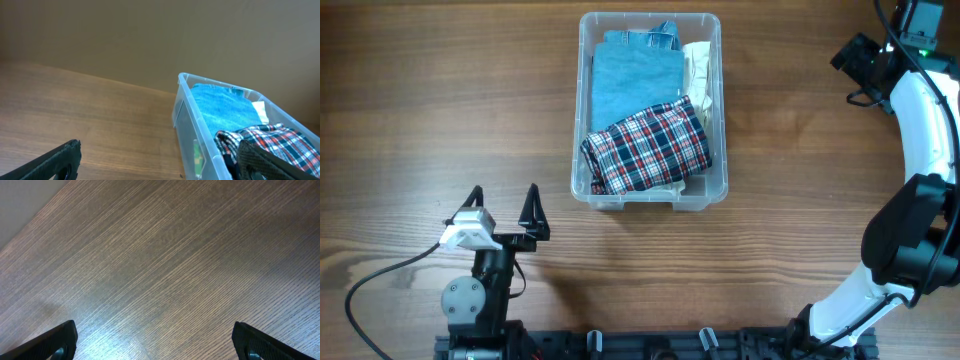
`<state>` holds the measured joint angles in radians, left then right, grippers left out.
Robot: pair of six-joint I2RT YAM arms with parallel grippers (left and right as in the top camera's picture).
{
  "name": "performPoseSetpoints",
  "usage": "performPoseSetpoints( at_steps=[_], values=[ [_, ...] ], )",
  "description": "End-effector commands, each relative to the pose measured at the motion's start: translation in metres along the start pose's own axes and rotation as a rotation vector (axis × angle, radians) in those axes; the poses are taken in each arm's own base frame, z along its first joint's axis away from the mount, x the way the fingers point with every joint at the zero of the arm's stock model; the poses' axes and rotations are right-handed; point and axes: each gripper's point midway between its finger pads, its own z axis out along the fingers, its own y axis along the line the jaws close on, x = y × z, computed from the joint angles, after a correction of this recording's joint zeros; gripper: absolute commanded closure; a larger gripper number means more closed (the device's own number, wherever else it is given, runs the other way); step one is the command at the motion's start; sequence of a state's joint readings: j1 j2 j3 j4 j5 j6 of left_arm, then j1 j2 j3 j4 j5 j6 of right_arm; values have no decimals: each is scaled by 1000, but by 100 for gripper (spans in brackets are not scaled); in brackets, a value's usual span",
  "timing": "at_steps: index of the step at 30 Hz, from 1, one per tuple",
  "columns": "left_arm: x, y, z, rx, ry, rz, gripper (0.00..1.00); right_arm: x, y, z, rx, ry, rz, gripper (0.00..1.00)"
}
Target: Pack container
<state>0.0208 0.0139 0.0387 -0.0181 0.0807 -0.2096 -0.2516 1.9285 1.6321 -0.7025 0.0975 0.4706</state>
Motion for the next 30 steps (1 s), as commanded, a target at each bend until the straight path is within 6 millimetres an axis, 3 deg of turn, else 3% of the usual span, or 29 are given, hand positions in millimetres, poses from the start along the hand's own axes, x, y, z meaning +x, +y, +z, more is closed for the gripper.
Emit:
performPoseSetpoints(
  at_steps=[1, 5, 30],
  values=[
    [17, -1, 1, 18, 38, 20, 0, 5, 0, 7, 4, 16, -2, 0],
    [27, 3, 1, 2, 77, 18, 0, 5, 0, 7, 4, 16, -2, 0],
    [26, 5, 1, -6, 73, 14, 0, 5, 0, 7, 4, 16, -2, 0]
  ],
)
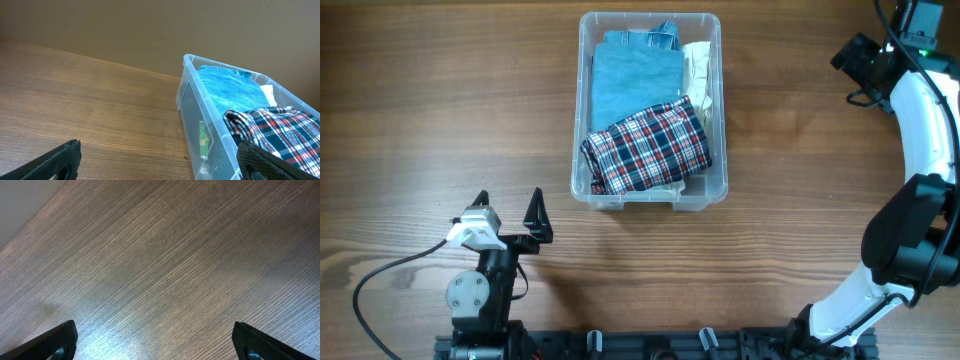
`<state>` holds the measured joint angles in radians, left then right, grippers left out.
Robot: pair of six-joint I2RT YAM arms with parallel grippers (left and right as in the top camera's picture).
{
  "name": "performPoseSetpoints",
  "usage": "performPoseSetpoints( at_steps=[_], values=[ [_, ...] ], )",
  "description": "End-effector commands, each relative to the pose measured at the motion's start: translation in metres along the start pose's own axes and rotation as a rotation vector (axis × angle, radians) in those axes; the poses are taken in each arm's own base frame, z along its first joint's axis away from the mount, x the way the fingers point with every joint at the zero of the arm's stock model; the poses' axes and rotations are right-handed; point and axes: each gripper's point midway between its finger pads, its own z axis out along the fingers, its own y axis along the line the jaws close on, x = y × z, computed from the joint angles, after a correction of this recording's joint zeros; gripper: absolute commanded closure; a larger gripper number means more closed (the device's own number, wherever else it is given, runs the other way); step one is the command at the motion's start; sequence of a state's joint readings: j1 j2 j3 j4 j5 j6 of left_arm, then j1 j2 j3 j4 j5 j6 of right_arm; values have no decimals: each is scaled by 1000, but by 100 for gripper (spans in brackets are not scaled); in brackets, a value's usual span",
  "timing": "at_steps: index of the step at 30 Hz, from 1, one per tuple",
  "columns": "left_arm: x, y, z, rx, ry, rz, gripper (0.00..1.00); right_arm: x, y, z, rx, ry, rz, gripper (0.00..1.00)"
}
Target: Pack container
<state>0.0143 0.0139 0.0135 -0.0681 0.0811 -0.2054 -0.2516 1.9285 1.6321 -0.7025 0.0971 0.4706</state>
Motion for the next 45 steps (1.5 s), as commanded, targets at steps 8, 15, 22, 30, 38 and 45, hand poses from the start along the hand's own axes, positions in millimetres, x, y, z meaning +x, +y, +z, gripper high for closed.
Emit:
performPoseSetpoints(
  at_steps=[8, 15, 22, 30, 38, 45],
  values=[
    [2, 0, 0, 7, -1, 16, 0, 5, 0, 7, 5, 16, -2, 0],
    [2, 0, 0, 7, -1, 16, 0, -10, 9, -25, -34, -50, -1, 0],
    [2, 0, 0, 7, -1, 16, 0, -41, 42, -166, -215, -303, -18, 0],
    [2, 0, 0, 7, -1, 16, 0, -41, 41, -307, -352, -564, -9, 0],
    [2, 0, 0, 7, -1, 16, 0, -11, 6, -410, -465, -715, 13, 0],
    [2, 0, 0, 7, -1, 16, 0, 29, -31, -418, -398, -656, 4, 0]
  ],
)
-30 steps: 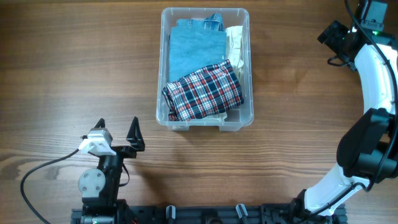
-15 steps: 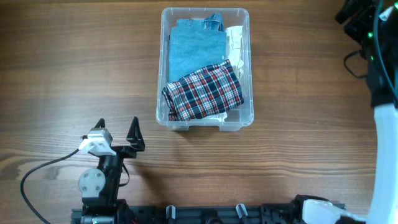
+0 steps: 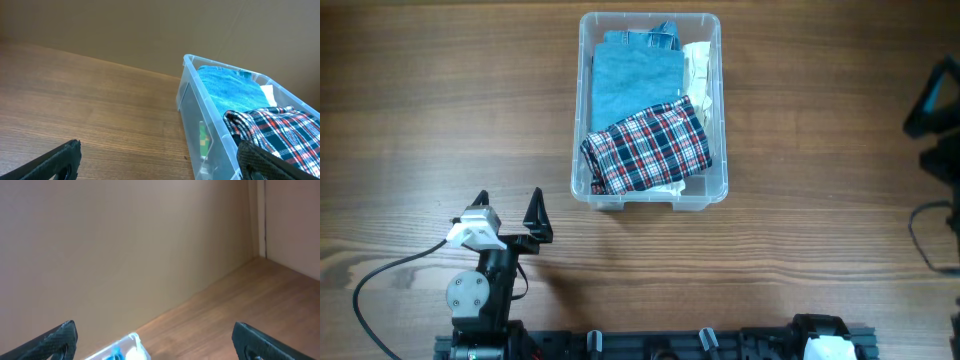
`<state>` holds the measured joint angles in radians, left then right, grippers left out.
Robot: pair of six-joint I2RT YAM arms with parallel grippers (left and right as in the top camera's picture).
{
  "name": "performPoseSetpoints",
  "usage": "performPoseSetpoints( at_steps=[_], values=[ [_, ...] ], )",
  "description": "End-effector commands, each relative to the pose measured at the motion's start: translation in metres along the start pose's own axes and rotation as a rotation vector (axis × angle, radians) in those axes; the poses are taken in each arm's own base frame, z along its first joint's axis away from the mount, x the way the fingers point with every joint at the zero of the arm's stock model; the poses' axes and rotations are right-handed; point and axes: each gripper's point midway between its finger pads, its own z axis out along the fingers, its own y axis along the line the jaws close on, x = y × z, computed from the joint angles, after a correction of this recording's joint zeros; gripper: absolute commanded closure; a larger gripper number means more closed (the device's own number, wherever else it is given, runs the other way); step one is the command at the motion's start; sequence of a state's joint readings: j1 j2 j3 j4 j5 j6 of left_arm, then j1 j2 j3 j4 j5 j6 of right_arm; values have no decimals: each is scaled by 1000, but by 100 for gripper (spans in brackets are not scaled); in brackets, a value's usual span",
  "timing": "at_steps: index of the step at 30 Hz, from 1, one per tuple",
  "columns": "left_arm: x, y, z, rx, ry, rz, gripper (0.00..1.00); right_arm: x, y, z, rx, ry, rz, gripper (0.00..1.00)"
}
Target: Pack container
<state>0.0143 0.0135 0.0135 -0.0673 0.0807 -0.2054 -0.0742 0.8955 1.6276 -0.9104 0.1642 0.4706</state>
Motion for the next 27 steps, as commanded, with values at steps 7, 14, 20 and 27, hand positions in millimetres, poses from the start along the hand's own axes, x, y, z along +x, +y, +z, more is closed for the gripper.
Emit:
performPoseSetpoints(
  at_steps=[7, 14, 20, 27],
  values=[
    [2, 0, 0, 7, 0, 15, 0, 48, -26, 11, 19, -12, 2, 0],
    [2, 0, 0, 7, 0, 15, 0, 128, -57, 27, -50, -70, 14, 0],
    [2, 0, 0, 7, 0, 15, 0, 185, -69, 35, -178, -146, 29, 0],
    [2, 0, 0, 7, 0, 15, 0, 226, -76, 39, -254, -180, 33, 0]
  ],
)
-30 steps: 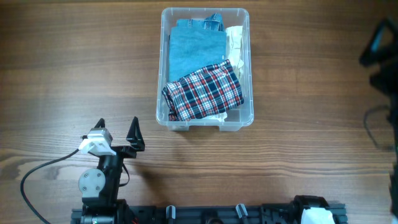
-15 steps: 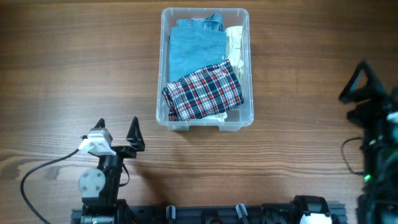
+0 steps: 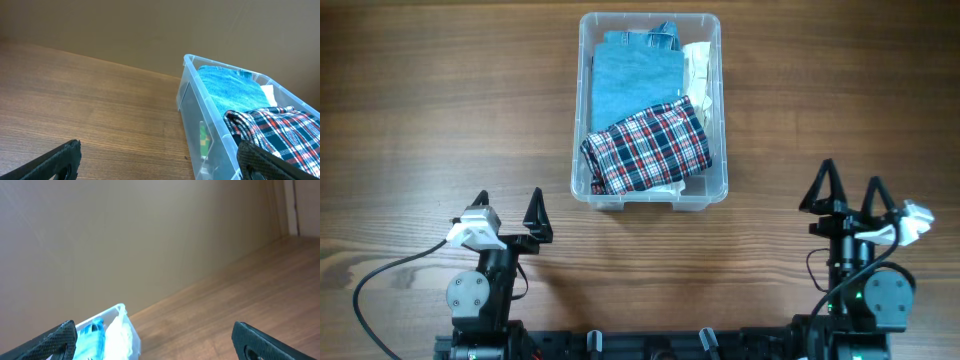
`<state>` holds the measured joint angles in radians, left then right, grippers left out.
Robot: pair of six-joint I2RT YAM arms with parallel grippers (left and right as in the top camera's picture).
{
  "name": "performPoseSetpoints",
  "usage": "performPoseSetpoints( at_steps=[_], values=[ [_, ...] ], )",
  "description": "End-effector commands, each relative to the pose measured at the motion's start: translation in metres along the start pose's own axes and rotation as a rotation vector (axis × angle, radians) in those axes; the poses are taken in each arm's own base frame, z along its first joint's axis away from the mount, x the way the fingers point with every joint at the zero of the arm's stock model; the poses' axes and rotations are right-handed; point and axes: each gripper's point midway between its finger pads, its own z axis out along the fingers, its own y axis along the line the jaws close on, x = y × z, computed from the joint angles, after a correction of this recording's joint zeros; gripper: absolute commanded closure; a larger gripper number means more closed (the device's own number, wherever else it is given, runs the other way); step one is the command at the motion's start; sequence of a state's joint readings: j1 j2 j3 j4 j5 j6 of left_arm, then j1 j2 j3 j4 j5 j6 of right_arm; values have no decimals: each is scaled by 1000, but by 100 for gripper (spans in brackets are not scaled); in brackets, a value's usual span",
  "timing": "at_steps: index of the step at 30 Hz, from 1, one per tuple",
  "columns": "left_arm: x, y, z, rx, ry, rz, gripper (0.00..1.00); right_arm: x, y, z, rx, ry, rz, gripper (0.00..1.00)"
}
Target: Pack container
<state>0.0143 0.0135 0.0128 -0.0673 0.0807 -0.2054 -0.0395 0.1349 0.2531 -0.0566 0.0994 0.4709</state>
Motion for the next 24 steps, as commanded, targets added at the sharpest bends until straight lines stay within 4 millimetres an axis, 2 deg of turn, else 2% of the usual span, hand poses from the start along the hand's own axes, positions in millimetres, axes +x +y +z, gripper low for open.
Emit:
performPoseSetpoints(
  at_steps=[1, 8, 11, 16, 21, 24],
  values=[
    [2, 0, 0, 8, 0, 15, 0, 14, 3, -2, -63, -20, 7, 0],
    [2, 0, 0, 8, 0, 15, 0, 38, 6, -2, -149, -16, -1, 0],
    [2, 0, 0, 8, 0, 15, 0, 43, 13, -3, -194, -3, -139, 0],
    [2, 0, 0, 8, 0, 15, 0, 60, 6, -1, -186, 22, -151, 0],
    [2, 0, 0, 8, 0, 15, 0, 61, 6, -1, -190, 26, -161, 0],
    [2, 0, 0, 8, -1, 16, 0, 69, 2, -1, -175, 58, -183, 0]
  ],
)
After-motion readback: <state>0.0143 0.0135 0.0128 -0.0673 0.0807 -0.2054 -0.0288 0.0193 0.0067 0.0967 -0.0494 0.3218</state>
